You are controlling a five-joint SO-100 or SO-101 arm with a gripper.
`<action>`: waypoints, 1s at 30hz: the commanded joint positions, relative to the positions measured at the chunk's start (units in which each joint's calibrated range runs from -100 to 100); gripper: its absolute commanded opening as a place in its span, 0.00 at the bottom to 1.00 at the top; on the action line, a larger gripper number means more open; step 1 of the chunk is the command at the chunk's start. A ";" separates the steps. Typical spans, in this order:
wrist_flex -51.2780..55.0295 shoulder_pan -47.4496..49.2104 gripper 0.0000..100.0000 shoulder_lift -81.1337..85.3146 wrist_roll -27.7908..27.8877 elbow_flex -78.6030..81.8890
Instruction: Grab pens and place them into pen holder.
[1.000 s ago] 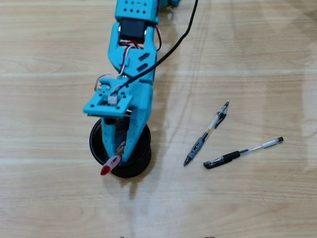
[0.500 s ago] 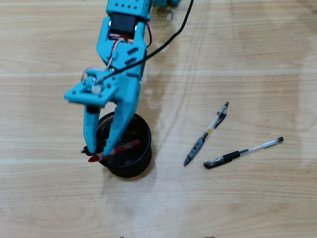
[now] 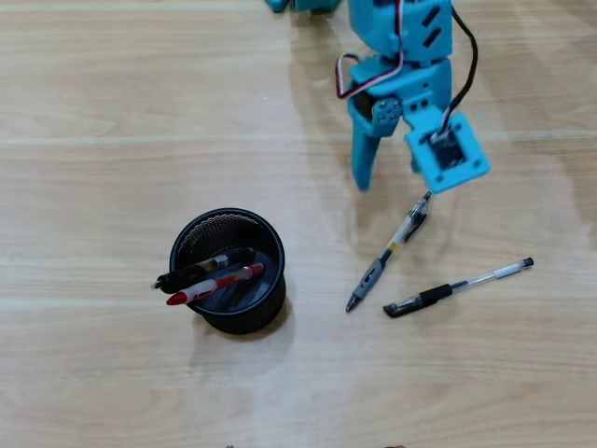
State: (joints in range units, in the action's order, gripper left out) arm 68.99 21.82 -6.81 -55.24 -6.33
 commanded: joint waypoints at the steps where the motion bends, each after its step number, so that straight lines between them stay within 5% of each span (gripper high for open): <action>1: 5.40 1.08 0.24 -2.74 -10.47 -4.22; 13: -11.36 -3.44 0.23 -16.86 -16.11 -11.19; 21: -11.62 -3.28 0.23 -34.18 -16.42 -29.66; 30: -10.68 -4.24 0.21 -38.50 -16.48 -32.19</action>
State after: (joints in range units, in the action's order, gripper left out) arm 58.31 18.87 -46.25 -71.31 -37.05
